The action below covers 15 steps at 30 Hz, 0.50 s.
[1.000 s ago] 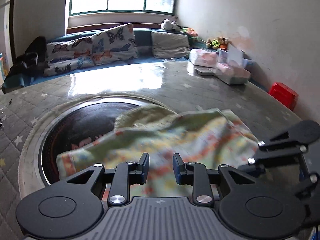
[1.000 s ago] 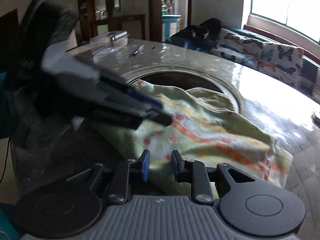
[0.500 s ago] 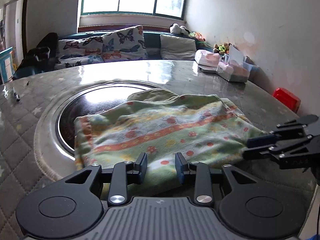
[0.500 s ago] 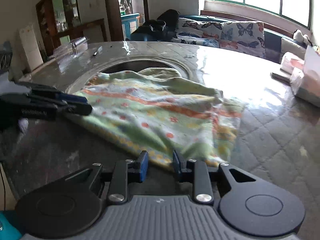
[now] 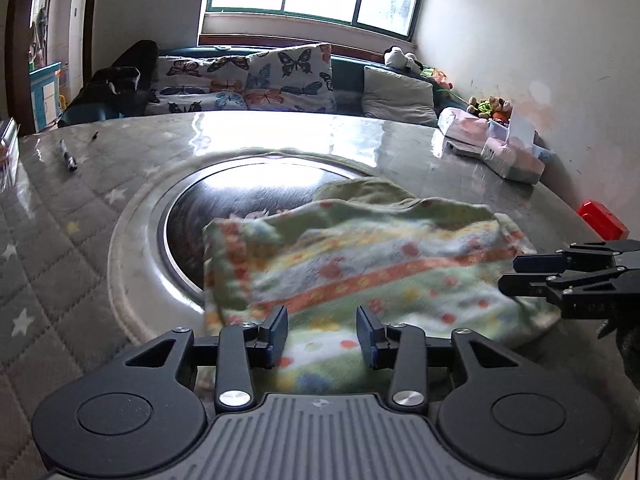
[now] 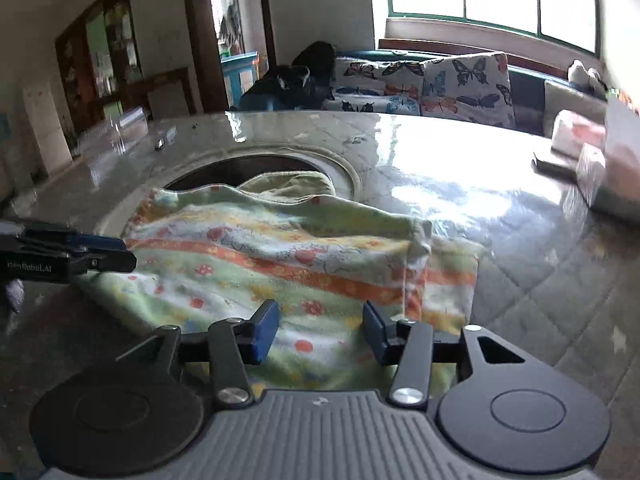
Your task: Fold clothes
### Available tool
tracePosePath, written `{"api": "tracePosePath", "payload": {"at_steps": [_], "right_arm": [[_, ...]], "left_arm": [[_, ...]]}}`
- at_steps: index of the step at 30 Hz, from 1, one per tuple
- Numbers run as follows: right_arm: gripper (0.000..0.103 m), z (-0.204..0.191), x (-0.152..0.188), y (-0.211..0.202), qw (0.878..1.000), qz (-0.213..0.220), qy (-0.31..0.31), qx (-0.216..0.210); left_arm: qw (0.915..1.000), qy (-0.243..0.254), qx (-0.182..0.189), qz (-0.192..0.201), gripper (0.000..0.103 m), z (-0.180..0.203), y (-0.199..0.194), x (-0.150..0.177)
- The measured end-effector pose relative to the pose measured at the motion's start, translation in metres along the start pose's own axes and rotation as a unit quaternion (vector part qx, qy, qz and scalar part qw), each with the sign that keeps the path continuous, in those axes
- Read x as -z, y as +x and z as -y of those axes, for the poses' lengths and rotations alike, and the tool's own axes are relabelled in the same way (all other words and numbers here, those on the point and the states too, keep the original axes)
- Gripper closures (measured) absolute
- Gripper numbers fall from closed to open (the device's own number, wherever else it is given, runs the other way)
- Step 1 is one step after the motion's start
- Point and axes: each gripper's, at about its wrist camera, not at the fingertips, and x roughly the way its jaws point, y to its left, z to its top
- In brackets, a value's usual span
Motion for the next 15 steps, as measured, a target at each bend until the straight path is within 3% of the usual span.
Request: {"api": "tracePosePath", "payload": {"at_steps": [3,6,8,10,15], "right_arm": [[0.046,0.001,-0.002,-0.007,1.0,-0.003,-0.008,0.005],[0.039,-0.004,-0.01,-0.005,1.0,0.005,-0.024,0.011],[0.036,-0.007,-0.018,0.002,1.0,0.015,-0.026,0.009],[0.023,-0.01,-0.024,0.01,0.999,0.024,-0.025,0.003],[0.021,-0.011,-0.033,0.038,1.0,0.015,-0.026,0.0]], "left_arm": [[1.0,-0.005,0.0,0.004,0.047,-0.002,-0.003,0.0],[0.9999,-0.008,0.002,0.006,0.043,-0.001,-0.003,-0.002],[0.9999,-0.009,-0.001,0.009,0.034,0.0,-0.002,-0.007],[0.9998,-0.008,-0.01,0.015,0.029,0.001,-0.001,-0.011],[0.9993,-0.012,-0.034,0.007,0.025,-0.004,0.009,-0.014]]}}
